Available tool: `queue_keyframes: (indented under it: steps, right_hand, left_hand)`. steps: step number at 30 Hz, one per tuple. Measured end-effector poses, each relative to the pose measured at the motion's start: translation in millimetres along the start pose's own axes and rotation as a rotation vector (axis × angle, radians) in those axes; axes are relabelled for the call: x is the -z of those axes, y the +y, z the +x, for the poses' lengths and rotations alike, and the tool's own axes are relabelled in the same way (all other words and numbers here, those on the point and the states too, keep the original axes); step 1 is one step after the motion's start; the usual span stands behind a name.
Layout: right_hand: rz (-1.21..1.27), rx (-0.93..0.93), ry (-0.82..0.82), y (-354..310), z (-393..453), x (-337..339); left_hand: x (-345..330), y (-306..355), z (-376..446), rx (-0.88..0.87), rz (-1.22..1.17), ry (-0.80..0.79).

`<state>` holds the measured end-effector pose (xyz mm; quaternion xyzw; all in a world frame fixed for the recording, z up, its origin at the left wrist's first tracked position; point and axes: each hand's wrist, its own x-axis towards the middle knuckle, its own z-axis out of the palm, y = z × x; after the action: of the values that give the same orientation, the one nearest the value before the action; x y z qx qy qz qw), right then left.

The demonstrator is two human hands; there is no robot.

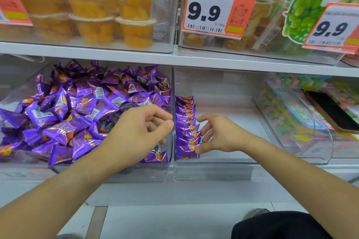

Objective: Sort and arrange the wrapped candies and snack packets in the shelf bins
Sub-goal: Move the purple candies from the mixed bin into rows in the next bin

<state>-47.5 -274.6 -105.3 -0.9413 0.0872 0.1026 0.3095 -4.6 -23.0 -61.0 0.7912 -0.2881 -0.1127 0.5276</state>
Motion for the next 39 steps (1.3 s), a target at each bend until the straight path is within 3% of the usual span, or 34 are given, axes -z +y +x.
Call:
queue_keyframes:
  steps: [20, 22, 26, 29, 33, 36, 39]
  right_hand:
    - [0.014, 0.001, 0.031, -1, -3, 3]
    - [-0.022, 0.012, 0.104, -4, -7, 9]
    - [0.137, 0.213, 0.449, -26, -18, 20]
    - [0.285, 0.395, 0.522, -65, -27, 16]
    - [0.019, 0.567, 0.422, -107, -13, 6]
    - [-0.254, 0.471, 0.384, -123, 10, 9]
    - [-0.377, 0.361, 0.328, -137, 26, 12]
  left_hand:
    - [5, 1, 1, -0.013, 0.01, 0.022]
    - [12, 1, 2, -0.044, 0.076, 0.071]
    - [39, -3, 11, -0.171, 0.346, 0.254]
    - [53, -17, 27, -0.227, 0.608, 0.269]
    - [44, -38, 48, -0.161, 0.731, 0.158]
    - [47, -40, 55, -0.204, 0.697, 0.296]
    - [58, -37, 46, -0.206, 0.501, 0.413]
